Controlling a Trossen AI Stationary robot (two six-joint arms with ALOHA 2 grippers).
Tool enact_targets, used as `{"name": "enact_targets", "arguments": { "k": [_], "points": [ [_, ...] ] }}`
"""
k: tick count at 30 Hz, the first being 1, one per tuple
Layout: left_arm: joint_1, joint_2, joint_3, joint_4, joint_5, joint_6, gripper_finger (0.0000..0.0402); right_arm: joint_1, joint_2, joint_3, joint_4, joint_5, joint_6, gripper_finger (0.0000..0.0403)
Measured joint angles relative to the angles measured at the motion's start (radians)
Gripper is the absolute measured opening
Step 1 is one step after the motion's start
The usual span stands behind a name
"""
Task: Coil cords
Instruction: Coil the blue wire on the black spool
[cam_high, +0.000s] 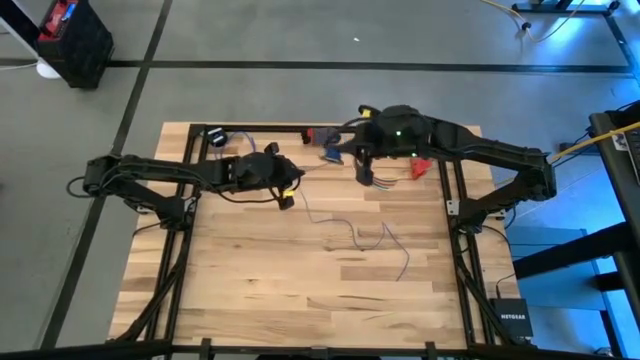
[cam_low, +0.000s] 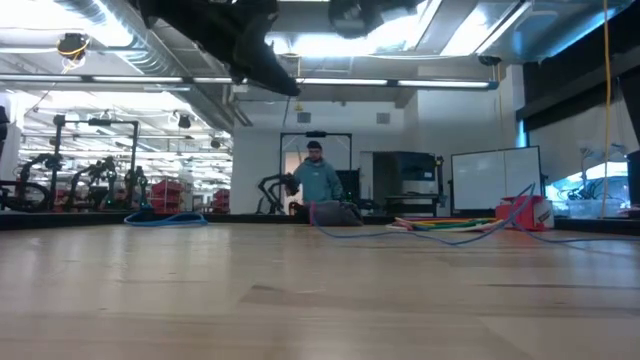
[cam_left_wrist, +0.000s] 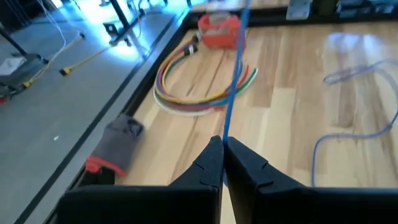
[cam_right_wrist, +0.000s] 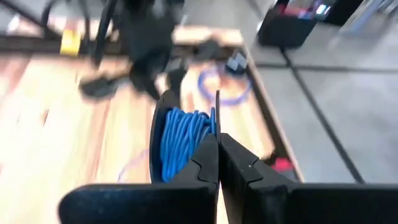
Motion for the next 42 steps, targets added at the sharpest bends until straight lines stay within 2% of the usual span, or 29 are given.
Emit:
{"name": "enact_targets", "arguments": {
  "k": [7, 14, 18, 23, 28, 33, 42],
  "points": [
    [0.010, 0.002, -0.004, 0.035, -0.009, 0.018, 0.0005, 0.020, 0.006, -0.127, -0.077, -0.001, -0.019, 0.0003],
    [0.010, 0.002, -0.004, 0.102, 0.009, -0.013, 0.0005, 0.025, 0.034, -0.320, 0.112, 0.048, -0.018, 0.0003],
    [0.010, 0.002, -0.004, 0.142, 0.020, -0.049, 0.0005, 0.026, 0.081, -0.380, 0.248, 0.052, -0.018, 0.0003],
    [0.004, 0.004, -0.004, 0.187, 0.115, -0.105, 0.0005, 0.026, 0.163, -0.390, 0.406, 0.058, -0.013, 0.0003],
    [-0.018, 0.023, -0.003, 0.247, 0.118, -0.112, 0.0005, 0.026, 0.226, -0.391, 0.592, 0.058, 0.013, 0.0003],
    [-0.028, 0.030, -0.002, 0.256, 0.121, -0.109, 0.0005, 0.026, 0.228, -0.387, 0.740, 0.078, 0.040, 0.0003],
    [-0.028, 0.028, 0.001, 0.268, 0.107, -0.109, 0.0005, 0.025, 0.224, -0.273, 0.752, 0.094, 0.031, 0.0003]
  ]
}}
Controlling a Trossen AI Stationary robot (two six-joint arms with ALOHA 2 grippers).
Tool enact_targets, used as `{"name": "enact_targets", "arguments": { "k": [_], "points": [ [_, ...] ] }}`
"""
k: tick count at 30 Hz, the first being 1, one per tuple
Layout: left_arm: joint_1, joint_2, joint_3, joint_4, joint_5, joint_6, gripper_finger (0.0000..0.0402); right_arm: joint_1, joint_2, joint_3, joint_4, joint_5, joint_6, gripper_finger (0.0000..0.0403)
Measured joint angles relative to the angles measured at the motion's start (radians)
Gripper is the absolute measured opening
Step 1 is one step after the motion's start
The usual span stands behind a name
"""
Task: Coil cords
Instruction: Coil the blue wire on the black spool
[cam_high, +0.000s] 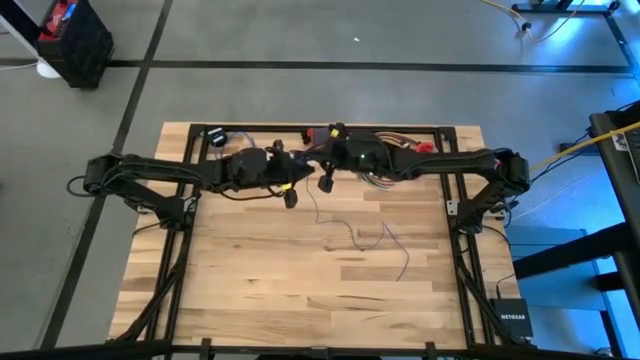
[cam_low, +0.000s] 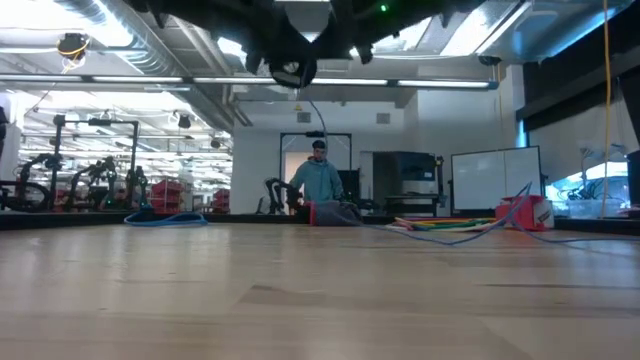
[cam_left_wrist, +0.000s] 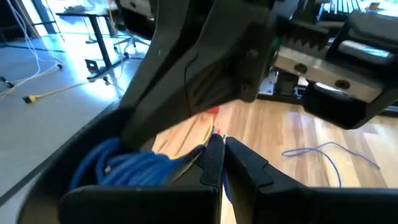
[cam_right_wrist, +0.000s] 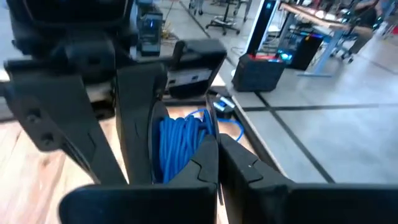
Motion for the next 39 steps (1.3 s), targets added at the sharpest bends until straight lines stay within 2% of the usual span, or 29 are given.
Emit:
{"name": "enact_targets", "arguments": {
  "k": [9, 11, 22, 26, 32, 36, 39],
  "points": [
    [-0.004, 0.018, -0.008, -0.052, 0.040, 0.004, 0.0005, 0.002, -0.009, 0.163, 0.035, -0.022, -0.023, 0.0003],
    [-0.003, 0.009, 0.000, -0.012, 0.034, 0.010, 0.0005, 0.001, -0.006, 0.195, 0.022, -0.028, -0.029, 0.0003],
    [-0.004, 0.011, -0.001, -0.056, 0.021, 0.048, 0.0005, 0.002, -0.011, 0.354, -0.172, -0.024, -0.077, 0.0003],
    [-0.008, 0.000, -0.003, -0.148, 0.019, 0.094, 0.0005, 0.001, -0.034, 0.356, -0.246, -0.010, -0.080, 0.0003],
    [-0.012, -0.047, -0.003, -0.388, 0.018, 0.136, 0.0005, 0.000, -0.079, 0.355, -0.448, 0.052, -0.105, 0.0003],
    [-0.013, -0.077, -0.002, -0.344, 0.018, 0.132, 0.0005, 0.000, -0.113, 0.318, -0.460, 0.053, -0.082, 0.0003],
    [-0.029, -0.082, -0.002, -0.302, 0.017, 0.150, 0.0005, -0.010, -0.134, 0.229, -0.384, 0.051, -0.079, 0.0003]
  ]
}}
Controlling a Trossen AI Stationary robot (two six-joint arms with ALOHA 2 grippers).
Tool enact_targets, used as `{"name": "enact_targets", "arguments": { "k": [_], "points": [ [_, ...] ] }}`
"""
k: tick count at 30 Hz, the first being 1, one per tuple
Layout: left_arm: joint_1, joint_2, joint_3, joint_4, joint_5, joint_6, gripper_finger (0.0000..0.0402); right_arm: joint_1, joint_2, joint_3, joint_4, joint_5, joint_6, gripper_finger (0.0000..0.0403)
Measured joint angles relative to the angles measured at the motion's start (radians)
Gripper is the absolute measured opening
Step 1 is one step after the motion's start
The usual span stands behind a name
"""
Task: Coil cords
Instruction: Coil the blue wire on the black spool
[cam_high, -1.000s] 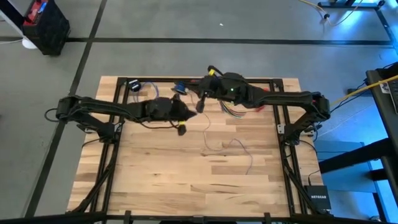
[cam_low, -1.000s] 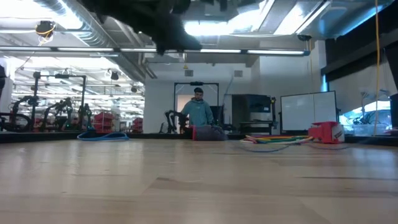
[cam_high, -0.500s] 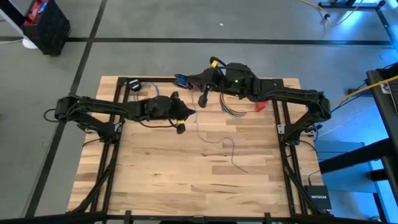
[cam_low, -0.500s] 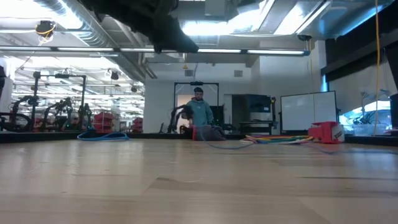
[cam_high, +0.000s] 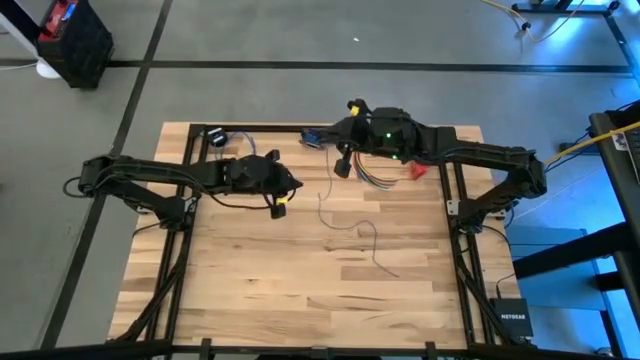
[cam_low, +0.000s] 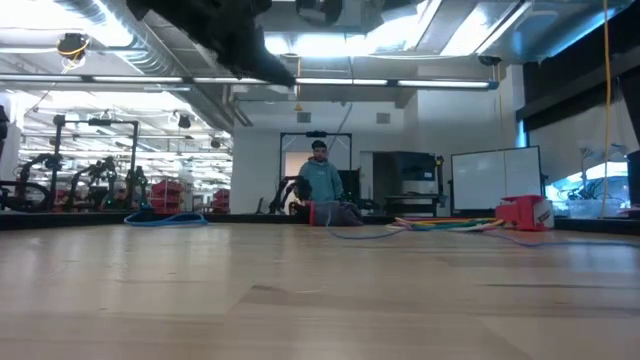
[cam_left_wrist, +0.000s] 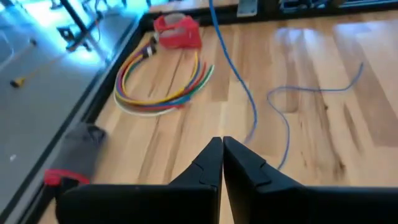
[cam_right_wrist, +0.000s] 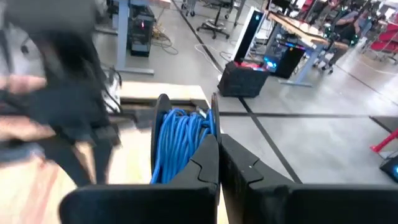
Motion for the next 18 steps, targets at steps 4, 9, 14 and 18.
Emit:
{"name": "enact_targets", "arguments": {
  "k": [4, 9, 14, 18],
  "points": [
    [-0.022, -0.002, 0.000, 0.042, 0.002, 0.015, 0.0005, -0.020, -0.027, -0.184, 0.182, -0.028, 0.008, 0.0003],
    [-0.034, -0.002, 0.000, 0.086, 0.001, 0.026, 0.0005, -0.035, -0.043, -0.430, 0.483, -0.105, 0.012, 0.0003],
    [-0.037, 0.012, 0.000, 0.102, 0.002, -0.012, 0.0005, -0.036, -0.045, -0.603, 0.779, -0.173, 0.011, 0.0003],
    [-0.041, 0.053, 0.000, 0.125, 0.001, -0.036, 0.0005, -0.036, -0.045, -0.689, 0.935, -0.258, 0.005, 0.0003]
  ]
}}
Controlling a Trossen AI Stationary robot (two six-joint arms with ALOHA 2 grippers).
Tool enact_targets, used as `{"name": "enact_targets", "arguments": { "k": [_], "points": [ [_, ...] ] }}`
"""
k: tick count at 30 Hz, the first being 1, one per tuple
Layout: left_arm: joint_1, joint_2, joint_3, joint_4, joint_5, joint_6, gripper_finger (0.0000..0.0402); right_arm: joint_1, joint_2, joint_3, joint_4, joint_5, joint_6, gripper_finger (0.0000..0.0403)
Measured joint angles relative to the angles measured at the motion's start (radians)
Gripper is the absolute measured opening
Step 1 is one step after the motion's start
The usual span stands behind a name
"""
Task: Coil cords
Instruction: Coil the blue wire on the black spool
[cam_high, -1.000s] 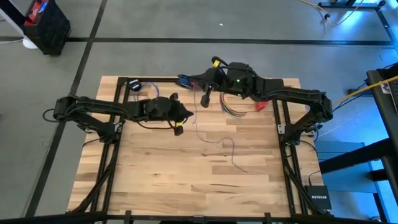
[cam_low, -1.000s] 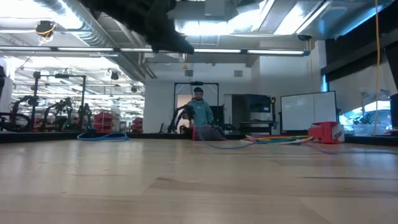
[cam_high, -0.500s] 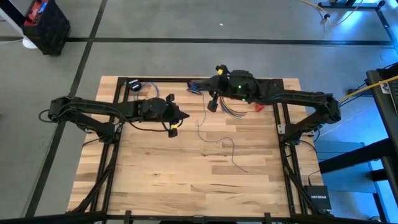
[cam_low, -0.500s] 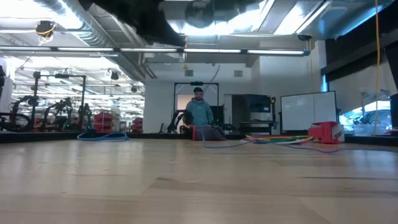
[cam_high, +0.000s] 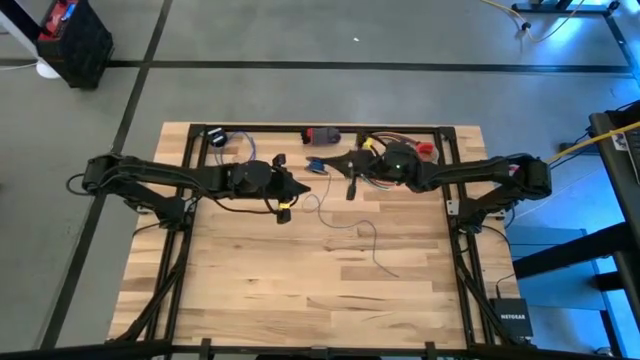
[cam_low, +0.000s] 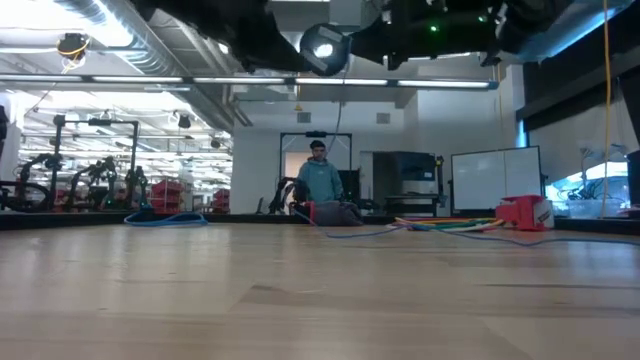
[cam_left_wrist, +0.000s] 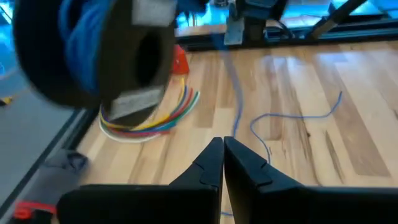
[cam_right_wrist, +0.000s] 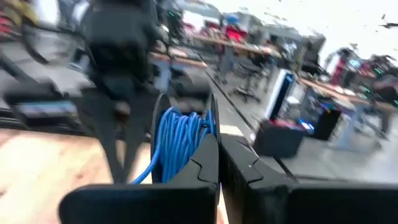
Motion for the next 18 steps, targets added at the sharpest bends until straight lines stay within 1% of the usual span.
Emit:
{"name": "enact_targets", "arguments": {
  "k": [3, 8, 11, 13, 18],
  "points": [
    [-0.004, 0.047, 0.000, 0.012, 0.000, -0.012, 0.0005, 0.001, 0.000, -0.025, 0.059, -0.025, -0.003, 0.0003],
    [-0.005, 0.107, 0.000, 0.105, 0.000, -0.039, 0.0014, 0.000, -0.004, -0.026, 0.057, -0.032, -0.024, 0.0003],
    [-0.006, 0.121, 0.000, 0.118, 0.000, -0.067, 0.0034, 0.000, -0.006, -0.026, 0.055, -0.032, -0.023, 0.0003],
    [-0.011, 0.121, 0.000, 0.113, 0.001, -0.090, 0.0055, 0.000, -0.006, -0.026, 0.048, -0.033, -0.019, 0.0003],
    [-0.033, 0.124, 0.000, 0.104, 0.020, -0.094, 0.0104, 0.000, -0.006, -0.026, 0.058, -0.033, -0.016, 0.0003]
  ]
}}
